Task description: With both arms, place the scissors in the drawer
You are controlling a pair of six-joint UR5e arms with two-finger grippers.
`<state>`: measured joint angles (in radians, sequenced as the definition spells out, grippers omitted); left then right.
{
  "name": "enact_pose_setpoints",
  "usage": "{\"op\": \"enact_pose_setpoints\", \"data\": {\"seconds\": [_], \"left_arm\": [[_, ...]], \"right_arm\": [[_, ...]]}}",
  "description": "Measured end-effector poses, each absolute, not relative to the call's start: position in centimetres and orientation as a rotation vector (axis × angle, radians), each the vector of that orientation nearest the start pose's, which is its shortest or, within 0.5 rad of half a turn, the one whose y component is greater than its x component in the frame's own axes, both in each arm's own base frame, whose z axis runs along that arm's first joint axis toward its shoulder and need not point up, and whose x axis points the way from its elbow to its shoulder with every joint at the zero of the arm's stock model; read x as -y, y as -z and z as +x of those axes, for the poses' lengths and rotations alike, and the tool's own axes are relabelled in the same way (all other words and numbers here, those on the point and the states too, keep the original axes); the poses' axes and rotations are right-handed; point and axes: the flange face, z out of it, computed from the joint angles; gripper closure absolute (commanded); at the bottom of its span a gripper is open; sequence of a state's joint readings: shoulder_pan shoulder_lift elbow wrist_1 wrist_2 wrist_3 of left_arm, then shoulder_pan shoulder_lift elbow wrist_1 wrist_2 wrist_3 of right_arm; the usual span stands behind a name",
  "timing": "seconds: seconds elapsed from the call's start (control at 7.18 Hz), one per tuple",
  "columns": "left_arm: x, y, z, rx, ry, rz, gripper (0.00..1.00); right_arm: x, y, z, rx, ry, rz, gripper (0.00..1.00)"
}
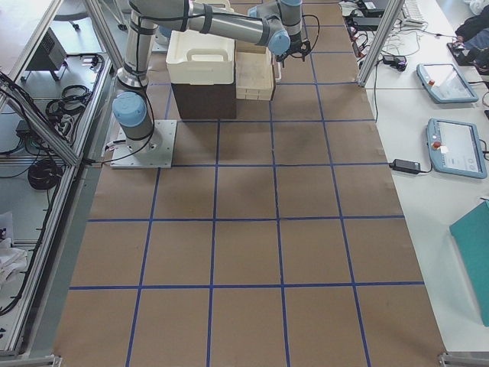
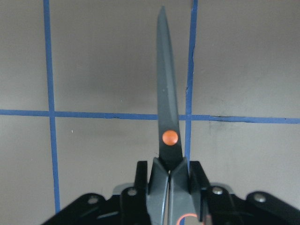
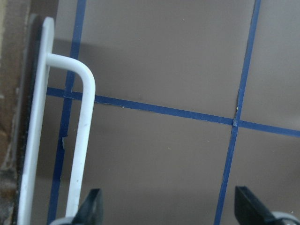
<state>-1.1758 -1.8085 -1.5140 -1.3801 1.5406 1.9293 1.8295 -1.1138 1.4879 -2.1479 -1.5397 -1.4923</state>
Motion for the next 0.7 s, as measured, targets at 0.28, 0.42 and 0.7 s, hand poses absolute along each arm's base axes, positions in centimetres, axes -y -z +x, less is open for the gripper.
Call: {"op": "enact_pose_setpoints", "data": {"seconds": [0.28,0.42,0.7], "left_arm": [[58.87,-41.67,9.08,-2.252,0.048,2.186,1.00],[58.77,-41.86,9.00,-2.251,0.048,2.185,1.00],[58.78,-41.75,8.88,-2.256,0.052,2.190,1.00]], "right_arm": [[60.24,-31.90,29.97,-2.034,0.153,-2.441,0.00],[59.97,-31.80,29.90,-2.022,0.121,-2.436,0.00],[59.94,-31.49,29.93,-1.999,0.106,-2.447,0.00]]}}
